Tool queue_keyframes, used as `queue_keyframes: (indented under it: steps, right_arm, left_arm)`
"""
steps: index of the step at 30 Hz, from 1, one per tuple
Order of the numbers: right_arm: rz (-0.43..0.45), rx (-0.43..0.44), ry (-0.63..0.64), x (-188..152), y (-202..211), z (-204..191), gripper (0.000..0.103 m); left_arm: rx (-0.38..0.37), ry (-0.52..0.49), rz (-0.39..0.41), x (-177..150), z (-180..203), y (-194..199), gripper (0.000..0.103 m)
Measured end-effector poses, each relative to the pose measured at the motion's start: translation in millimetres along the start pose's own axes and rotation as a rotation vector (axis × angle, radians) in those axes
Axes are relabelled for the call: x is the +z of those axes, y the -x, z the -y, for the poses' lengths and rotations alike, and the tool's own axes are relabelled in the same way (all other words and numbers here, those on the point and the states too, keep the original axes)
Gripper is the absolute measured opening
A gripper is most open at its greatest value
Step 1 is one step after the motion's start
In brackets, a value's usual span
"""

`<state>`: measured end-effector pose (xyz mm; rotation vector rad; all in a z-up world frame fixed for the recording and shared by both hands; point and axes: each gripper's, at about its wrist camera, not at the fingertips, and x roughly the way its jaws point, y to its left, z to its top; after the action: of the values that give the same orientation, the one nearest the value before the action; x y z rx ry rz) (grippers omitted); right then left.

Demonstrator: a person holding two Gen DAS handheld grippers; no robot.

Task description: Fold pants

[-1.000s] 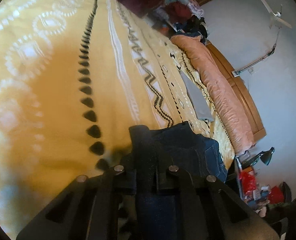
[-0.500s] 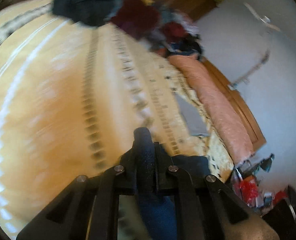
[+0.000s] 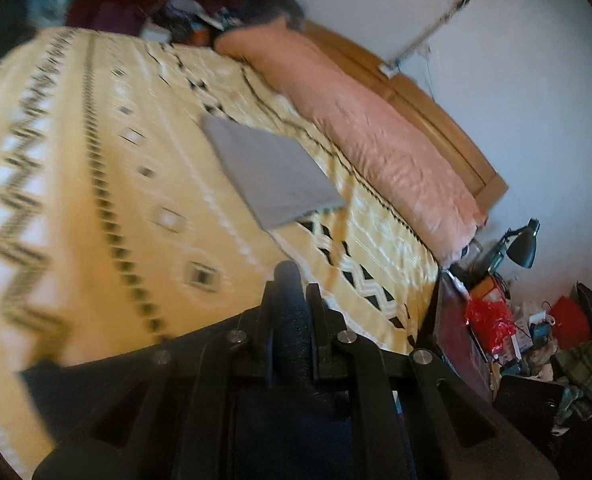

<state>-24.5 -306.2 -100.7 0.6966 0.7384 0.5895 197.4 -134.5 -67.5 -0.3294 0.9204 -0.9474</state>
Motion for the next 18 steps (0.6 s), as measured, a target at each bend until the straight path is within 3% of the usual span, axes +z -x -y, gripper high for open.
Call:
queue_keyframes:
  steps: [6, 13, 16, 18]
  right_arm:
    - [0.09, -0.035, -0.202, -1, 45, 85, 0.013]
    - [0.099, -0.037, -0.285, -13, 53, 125, 0.013]
    - [0.101, -0.042, -0.319, -19, 52, 136, 0.014]
    - [0.094, -0.072, -0.343, -23, 50, 142, 0.017]
  left_arm:
    - [-0.011, -0.028, -0.095, -3, 34, -100, 0.012]
    - [0.025, -0.052, -0.16, -15, 51, -161, 0.014]
    - [0.09, -0.071, -0.179, -21, 55, -184, 0.031]
    - [0.152, -0.086, -0.205, -25, 56, -197, 0.051]
